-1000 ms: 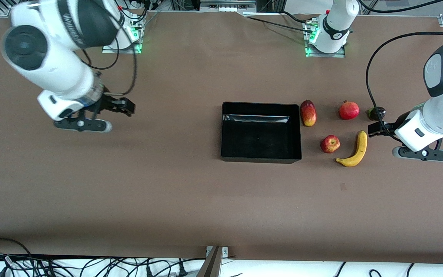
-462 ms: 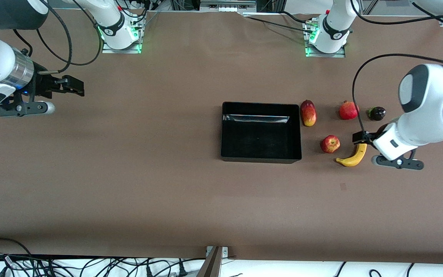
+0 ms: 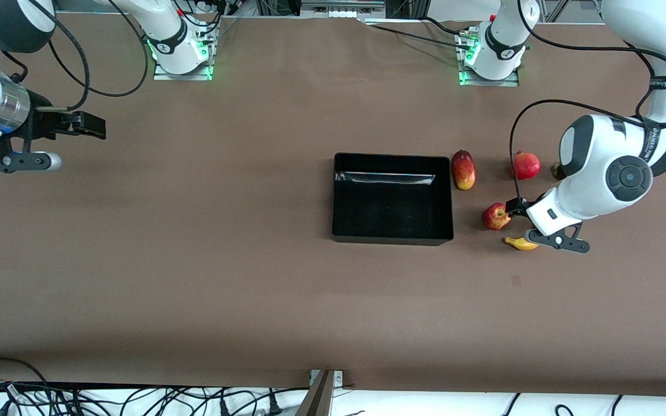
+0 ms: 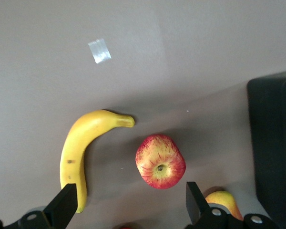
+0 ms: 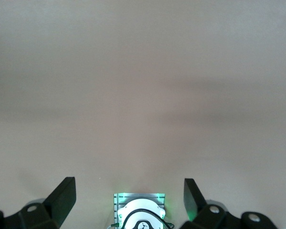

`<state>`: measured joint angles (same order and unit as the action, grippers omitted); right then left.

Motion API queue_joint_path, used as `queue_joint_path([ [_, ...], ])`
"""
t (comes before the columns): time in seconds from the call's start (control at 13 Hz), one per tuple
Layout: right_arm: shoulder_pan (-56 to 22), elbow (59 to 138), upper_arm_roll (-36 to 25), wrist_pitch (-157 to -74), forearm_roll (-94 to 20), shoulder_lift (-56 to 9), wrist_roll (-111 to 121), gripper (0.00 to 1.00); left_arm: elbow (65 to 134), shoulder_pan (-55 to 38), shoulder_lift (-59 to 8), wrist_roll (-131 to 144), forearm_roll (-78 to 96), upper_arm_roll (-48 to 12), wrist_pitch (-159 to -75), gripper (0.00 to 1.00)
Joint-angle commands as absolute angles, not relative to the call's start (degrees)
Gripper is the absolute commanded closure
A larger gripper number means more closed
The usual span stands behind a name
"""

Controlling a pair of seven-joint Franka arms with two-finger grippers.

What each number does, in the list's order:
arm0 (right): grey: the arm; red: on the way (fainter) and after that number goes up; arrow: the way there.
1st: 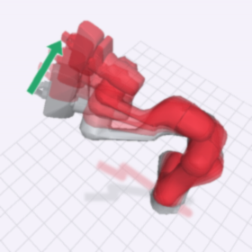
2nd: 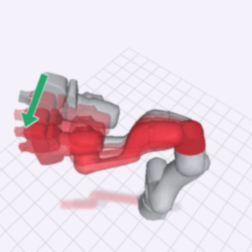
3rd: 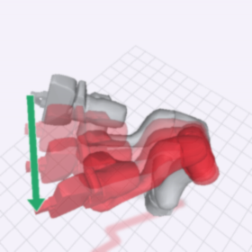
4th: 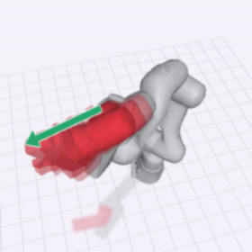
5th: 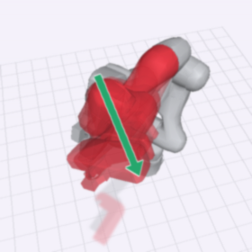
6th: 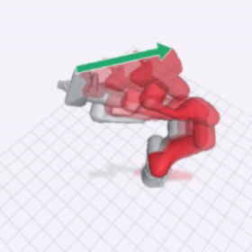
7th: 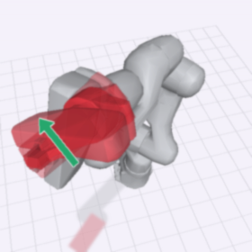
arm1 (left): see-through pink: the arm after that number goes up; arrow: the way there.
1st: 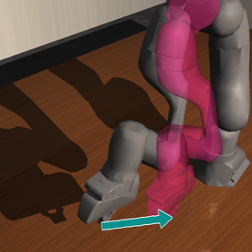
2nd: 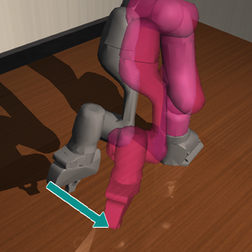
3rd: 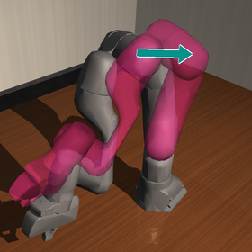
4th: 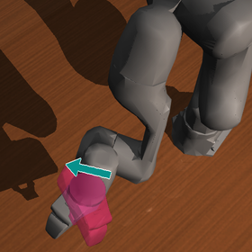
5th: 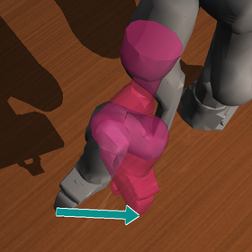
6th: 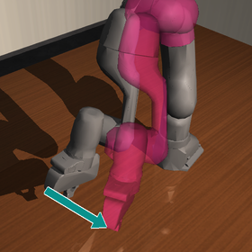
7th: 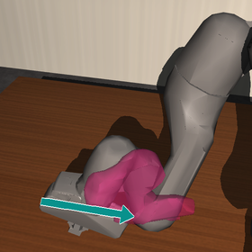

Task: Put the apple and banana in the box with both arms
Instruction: 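Lower the left gripper over the small red apple beside the banana, then close the left gripper on the small red apple and lift it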

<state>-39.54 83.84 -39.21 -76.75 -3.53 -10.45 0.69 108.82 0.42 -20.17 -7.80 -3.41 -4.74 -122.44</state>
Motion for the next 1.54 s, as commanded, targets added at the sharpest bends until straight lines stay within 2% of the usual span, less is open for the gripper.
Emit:
queue_joint_path([
  [0.0, -27.31, 83.94, -30.2, -76.73, -3.69, -9.32, 2.63, 0.0, 117.04, -0.53, -18.63, -13.24, -4.66, -4.66, -131.8, 0.0],
  [0.08, -21.24, 83.94, -23.27, -76.73, -3.08, -9.23, 4.55, 0.0, 118.98, -0.7, -18.55, -14.23, -4.66, -4.66, -133.84, 0.0],
  [0.23, -13.22, 84.98, -15.76, -77.95, -2.38, -7.22, 5.8, 0.0, 119.88, -1.49, -18.98, -17.3, -4.83, -4.66, -135.43, 0.0],
  [0.46, -3.54, 95.24, -4.61, -91.79, 0.77, -1.08, 5.89, 0.0, 123.73, -1.41, -19.78, -22.39, -4.92, -4.66, -141.05, 0.0],
  [0.77, 0.17, 96.59, -2.81, -93.87, 1.67, 1.57, 5.54, 0.0, 124.28, -1.41, -21.44, -25.31, -4.92, -4.66, -143.6, 0.0],
  [1.0, 0.18, 96.33, -2.9, -96.06, 2.28, 2.28, 5.1, 0.0, 124.54, -1.41, -23.29, -25.31, -4.83, -4.66, -145.72, 0.0],
  [1.23, 0.26, 95.19, -3.69, -89.67, 1.59, 2.11, 4.83, 0.0, 124.45, -1.41, -25.13, -26.02, -4.83, -4.66, -148.8, 0.0],
  [1.31, 0.26, 95.19, -3.78, -89.3, 1.41, 2.2, 4.83, 0.0, 124.28, -1.41, -25.14, -26.02, -4.83, -4.66, -148.71, 0.07],
  [1.38, 0.26, 95.19, -3.78, -89.21, 1.41, 2.28, 4.83, 0.0, 124.19, -1.49, -24.96, -25.84, -4.92, -4.66, -148.01, 0.68],
  [1.46, 0.18, 95.1, -3.61, -89.56, 1.41, 2.29, 4.83, 0.0, 124.19, -1.49, -24.96, -25.84, -4.83, -4.66, -147.92, 1.0],
])
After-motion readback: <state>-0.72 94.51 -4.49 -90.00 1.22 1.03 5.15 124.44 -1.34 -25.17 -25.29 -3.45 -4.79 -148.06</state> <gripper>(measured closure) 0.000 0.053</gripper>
